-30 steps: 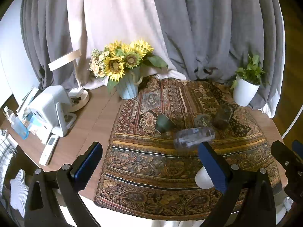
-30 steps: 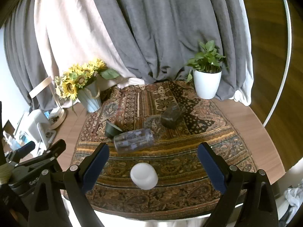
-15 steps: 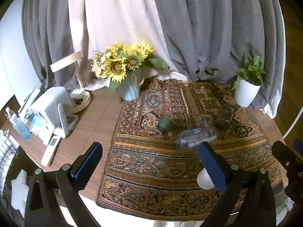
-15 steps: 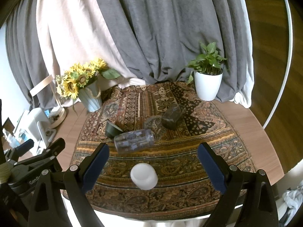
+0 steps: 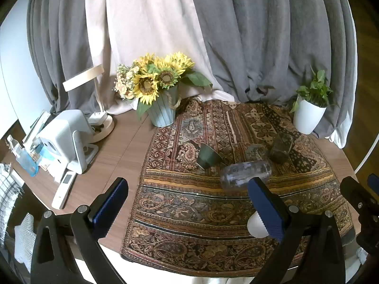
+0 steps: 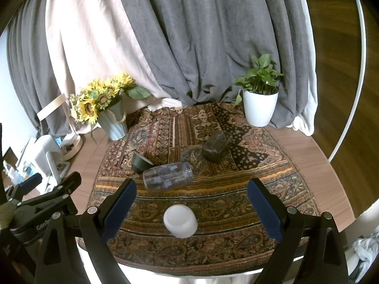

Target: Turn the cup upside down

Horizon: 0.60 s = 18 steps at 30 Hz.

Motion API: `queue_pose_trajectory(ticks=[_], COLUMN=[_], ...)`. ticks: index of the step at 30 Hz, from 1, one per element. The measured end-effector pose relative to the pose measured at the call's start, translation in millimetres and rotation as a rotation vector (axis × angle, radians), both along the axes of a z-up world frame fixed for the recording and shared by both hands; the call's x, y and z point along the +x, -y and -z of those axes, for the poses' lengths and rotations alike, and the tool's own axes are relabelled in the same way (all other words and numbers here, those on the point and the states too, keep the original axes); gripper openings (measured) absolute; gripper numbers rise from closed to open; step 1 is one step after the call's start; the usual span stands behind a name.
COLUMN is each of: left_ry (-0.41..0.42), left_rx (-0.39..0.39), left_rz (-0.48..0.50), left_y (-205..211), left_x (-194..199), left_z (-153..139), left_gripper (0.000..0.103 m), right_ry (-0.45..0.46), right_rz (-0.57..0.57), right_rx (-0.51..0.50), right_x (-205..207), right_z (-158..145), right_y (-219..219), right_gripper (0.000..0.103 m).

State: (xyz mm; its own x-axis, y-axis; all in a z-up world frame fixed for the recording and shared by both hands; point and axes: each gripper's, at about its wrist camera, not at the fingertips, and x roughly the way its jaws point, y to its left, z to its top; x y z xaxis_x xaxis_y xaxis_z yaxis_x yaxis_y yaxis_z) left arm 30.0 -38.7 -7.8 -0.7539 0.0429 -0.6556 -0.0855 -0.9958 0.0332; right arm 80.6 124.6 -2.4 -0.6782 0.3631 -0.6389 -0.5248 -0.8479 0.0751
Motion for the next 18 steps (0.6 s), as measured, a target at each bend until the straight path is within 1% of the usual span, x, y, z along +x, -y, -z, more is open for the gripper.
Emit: queue_pose_trajectory(ticks=[18], left_ry=[0.004], left_rx=[0.001], left_rz=[0.001], left_y=[0.5], left_x=[-2.7], left_z=[0.2], left_gripper=[0.103], right_ry=[0.004], right_rz=[0.002], right_rx=[0.004], right_x=[-1.4], right_z=[0.5], right_y=[-1.8], right_gripper=[0.095])
